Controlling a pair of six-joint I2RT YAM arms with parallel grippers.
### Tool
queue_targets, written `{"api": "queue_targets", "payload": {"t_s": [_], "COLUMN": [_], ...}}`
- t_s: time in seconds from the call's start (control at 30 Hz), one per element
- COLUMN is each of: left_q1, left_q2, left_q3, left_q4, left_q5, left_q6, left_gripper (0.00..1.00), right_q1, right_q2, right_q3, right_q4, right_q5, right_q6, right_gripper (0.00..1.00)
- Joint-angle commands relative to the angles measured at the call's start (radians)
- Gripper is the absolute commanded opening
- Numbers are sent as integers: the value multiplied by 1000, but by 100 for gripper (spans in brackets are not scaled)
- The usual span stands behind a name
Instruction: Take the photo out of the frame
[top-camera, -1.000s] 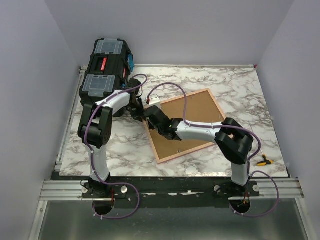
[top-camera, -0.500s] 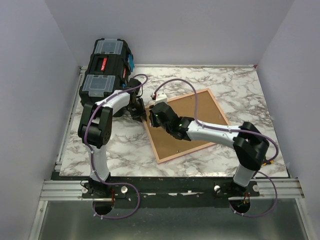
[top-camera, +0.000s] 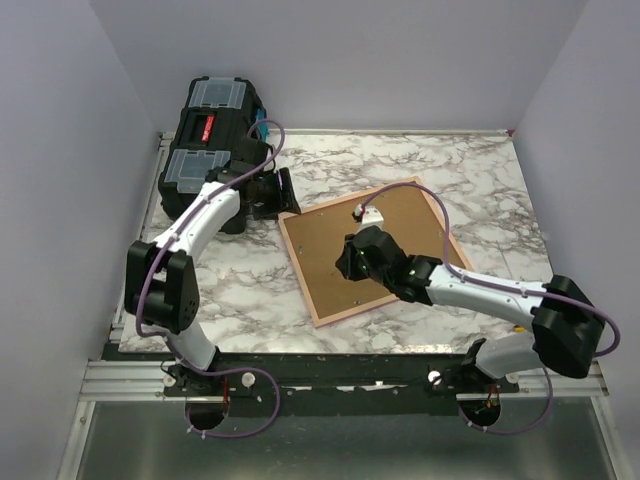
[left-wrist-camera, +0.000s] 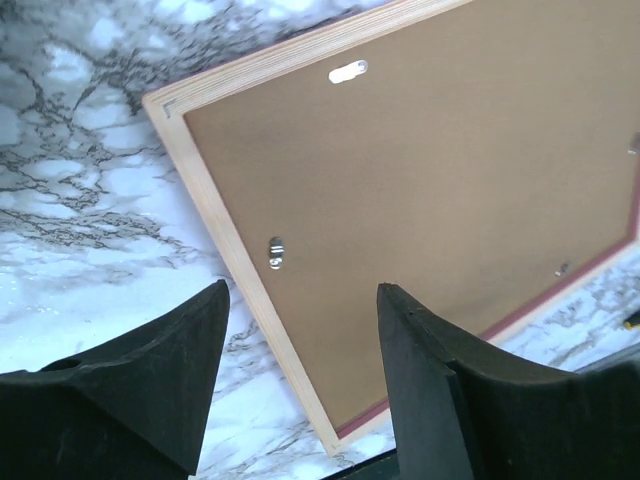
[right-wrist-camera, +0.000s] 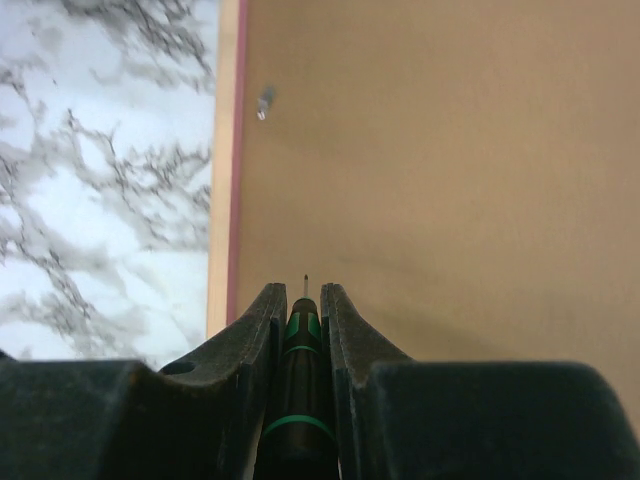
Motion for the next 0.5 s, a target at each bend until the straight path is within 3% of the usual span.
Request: {"api": "queue_targets", "payload": {"t_s": [0.0, 0.23, 0.47], "left_q1": [-3, -3, -3], "left_q2": [-118, -320, -565], "left_q3": [-32, -149, -237], "left_q4": [37, 136, 237], "left_q5": [62, 114, 20], "left_q6": [58, 73, 99], "left_gripper": [63, 66, 69], "right_q1": [0, 1, 0], "right_q2": [-130, -236, -267], "right_q3": [-74, -114, -139], "right_q4": [-87, -184, -151], "right_q5": [-34, -29, -168], "right_q6": [103, 162, 224], "right_gripper": [1, 1, 1]}}
